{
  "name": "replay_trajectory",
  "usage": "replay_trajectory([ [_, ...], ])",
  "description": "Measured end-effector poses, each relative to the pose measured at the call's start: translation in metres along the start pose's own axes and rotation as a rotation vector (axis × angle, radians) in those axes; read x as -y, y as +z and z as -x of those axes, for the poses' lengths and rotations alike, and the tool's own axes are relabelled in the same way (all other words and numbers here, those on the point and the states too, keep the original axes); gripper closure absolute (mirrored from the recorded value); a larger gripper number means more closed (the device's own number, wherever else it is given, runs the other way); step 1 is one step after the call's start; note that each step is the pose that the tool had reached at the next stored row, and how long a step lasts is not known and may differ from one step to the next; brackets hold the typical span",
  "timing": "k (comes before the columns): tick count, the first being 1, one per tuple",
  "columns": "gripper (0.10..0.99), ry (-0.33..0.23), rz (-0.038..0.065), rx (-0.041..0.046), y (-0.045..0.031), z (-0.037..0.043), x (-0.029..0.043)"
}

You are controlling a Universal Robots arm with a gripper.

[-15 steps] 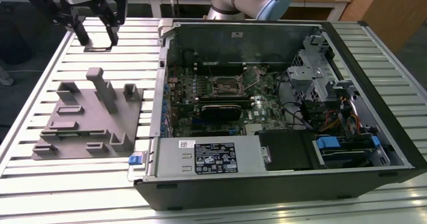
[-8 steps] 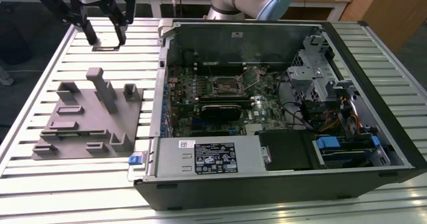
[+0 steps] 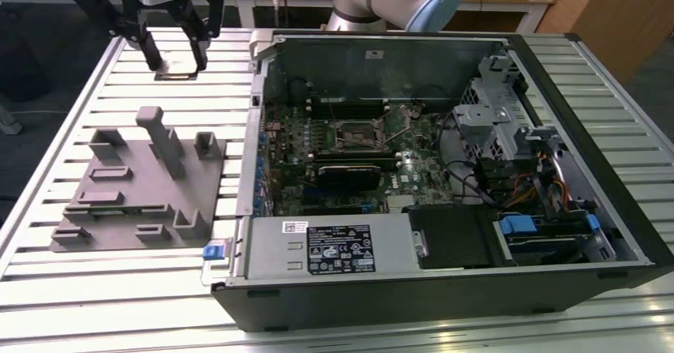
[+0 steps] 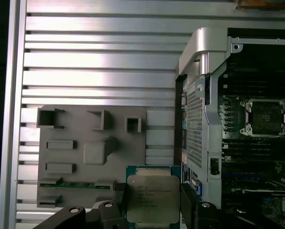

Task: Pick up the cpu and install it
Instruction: 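Pick up the cpu and move it towards the insertion slot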

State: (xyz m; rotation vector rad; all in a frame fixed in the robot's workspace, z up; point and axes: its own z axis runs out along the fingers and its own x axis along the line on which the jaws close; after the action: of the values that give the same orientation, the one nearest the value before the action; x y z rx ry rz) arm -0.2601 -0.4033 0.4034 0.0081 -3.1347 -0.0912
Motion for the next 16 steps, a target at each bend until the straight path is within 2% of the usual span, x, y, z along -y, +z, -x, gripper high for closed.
replay_trajectory([
  [9, 0.549, -0.003, 0.0, -0.0002, -0.0001, 0.0139, -0.0001],
  [16, 0.549, -0.005, 0.0, -0.0003, -0.0002, 0.0276, -0.0002],
])
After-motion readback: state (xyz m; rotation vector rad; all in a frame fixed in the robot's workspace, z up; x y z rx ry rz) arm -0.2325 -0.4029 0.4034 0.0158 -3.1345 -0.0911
